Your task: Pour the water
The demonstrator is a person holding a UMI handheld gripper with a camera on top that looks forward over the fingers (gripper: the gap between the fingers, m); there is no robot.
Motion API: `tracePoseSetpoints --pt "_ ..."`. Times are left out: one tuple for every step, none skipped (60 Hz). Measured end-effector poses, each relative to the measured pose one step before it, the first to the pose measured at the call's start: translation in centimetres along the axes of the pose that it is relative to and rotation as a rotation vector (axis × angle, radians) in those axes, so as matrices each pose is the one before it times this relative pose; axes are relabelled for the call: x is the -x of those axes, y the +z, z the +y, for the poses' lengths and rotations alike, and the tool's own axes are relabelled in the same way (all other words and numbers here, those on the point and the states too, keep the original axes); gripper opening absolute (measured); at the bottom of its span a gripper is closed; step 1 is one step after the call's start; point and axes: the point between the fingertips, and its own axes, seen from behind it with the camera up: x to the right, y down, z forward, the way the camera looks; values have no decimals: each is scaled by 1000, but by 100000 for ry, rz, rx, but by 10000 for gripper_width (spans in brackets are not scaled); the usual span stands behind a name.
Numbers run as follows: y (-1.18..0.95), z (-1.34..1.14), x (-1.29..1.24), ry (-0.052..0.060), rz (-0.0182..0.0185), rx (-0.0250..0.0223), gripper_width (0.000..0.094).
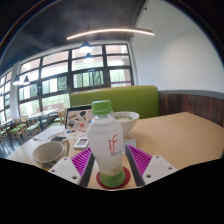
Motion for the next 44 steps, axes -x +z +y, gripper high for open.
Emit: tracePoseSetpoints --pt "-115 75 48 579 -264 553 709" --pt "-112 -5 -4 574 -71 186 763" --pt "-192 -48 -61 710 208 54 820" --pt "33 -378 -250 667 431 120 852" --pt "-250 -99 -137 687 632 -49 846" --pt "1567 -545 -946 217 293 -71 829" --pt "-359 3 -45 290 341 419 823" --pt "-291 -41 -54 135 431 353 825" --pt "-325 5 -47 -40 258 424 824" --pt "-327 21 70 -268 -40 340 824" --pt "-272 56 146 -365 -246 297 825" --pt "-286 45 173 -417 -302 256 826" --pt "-789 -220 -125 -420 -217 446 825" --pt "-2258 366 934 -320 12 554 823" --pt "-411 165 167 -558 -160 503 824" --pt "-514 116 204 -582 -108 441 824" --pt "-560 36 215 -560 -55 209 822" --pt "-516 28 163 -526 64 23 823" --pt "-1310 -360 6 -509 71 106 823" --pt "-2163 45 825 -597 327 -221 823" --pt "-683 -35 133 -741 252 -488 822" --pt "-645 -61 106 -721 254 -588 822" --pt "-651 -72 117 -635 238 -701 823" --pt "-589 -58 158 -485 262 -647 823" --pt "-1854 -430 276 -221 285 -43 824" --pt "-1751 99 623 -43 396 -392 822" --pt "-711 104 207 10 372 -227 821" --pt "-707 172 193 110 263 -32 823" --pt "-684 189 210 187 197 -5 823" --pt "-655 230 213 113 92 85 822" --pt "-588 242 230 27 0 97 823" --pt "-1845 186 187 7 -8 309 822" --pt "-590 173 296 158 34 -78 824" --pt "-1373 330 401 205 178 -112 824" --pt "-508 178 152 49 8 -122 822" --pt "-420 154 190 30 -45 -147 825" --pt "-370 145 200 56 -28 -211 824" --pt "-354 107 124 202 91 -217 824" --pt "-363 114 87 258 161 -173 818" --pt "-260 139 73 219 120 -28 818" --pt "-1575 283 269 269 268 107 820" --pt "-275 116 44 171 115 96 821" --pt "-219 100 31 124 16 69 821" --pt "-187 140 71 61 -52 136 819"
